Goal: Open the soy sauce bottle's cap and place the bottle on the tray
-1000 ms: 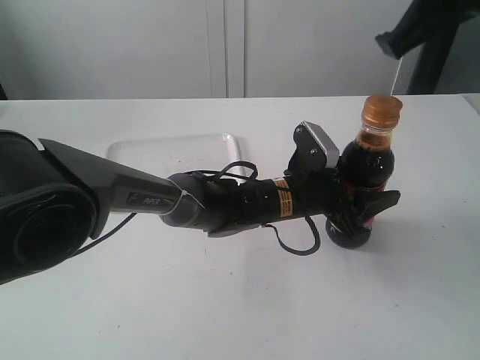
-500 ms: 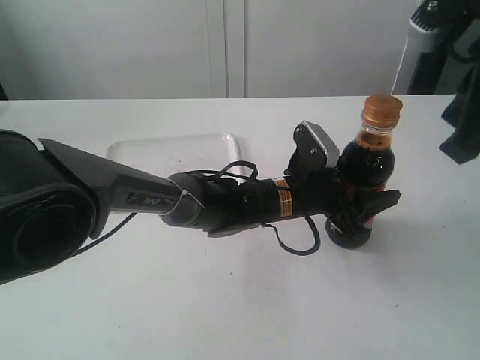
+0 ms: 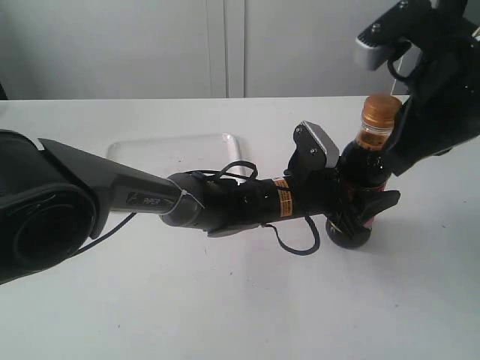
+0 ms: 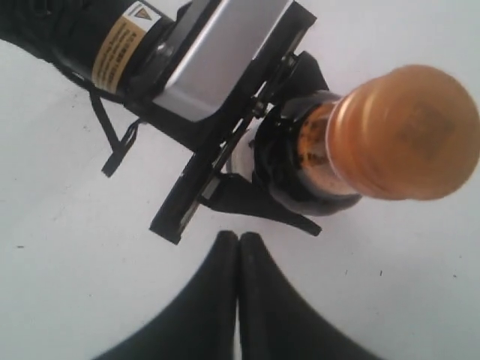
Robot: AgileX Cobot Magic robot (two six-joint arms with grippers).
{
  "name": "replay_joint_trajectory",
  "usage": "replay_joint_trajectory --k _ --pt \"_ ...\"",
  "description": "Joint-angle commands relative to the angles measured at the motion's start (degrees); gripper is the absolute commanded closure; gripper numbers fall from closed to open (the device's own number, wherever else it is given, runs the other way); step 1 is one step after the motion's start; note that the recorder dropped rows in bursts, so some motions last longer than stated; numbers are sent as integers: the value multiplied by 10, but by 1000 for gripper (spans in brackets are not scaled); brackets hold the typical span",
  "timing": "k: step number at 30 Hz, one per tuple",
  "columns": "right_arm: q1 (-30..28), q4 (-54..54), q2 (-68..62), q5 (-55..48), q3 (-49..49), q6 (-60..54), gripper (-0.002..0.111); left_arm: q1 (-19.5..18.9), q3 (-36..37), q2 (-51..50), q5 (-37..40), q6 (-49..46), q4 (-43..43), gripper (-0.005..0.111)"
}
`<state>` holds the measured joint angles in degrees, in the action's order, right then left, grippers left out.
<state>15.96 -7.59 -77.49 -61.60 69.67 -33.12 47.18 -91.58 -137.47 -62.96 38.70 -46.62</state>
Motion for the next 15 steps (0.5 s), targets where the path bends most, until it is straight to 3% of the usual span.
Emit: replay_joint_trajectory --k 1,11,15 --pt "0 14 -5 38 16 13 108 2 3 1 6 17 -16 107" --pt "0 47 -7 105 42 51 108 2 3 1 6 15 -17 107" --pt "0 45 -8 73 47 51 108 2 3 1 6 15 -17 107"
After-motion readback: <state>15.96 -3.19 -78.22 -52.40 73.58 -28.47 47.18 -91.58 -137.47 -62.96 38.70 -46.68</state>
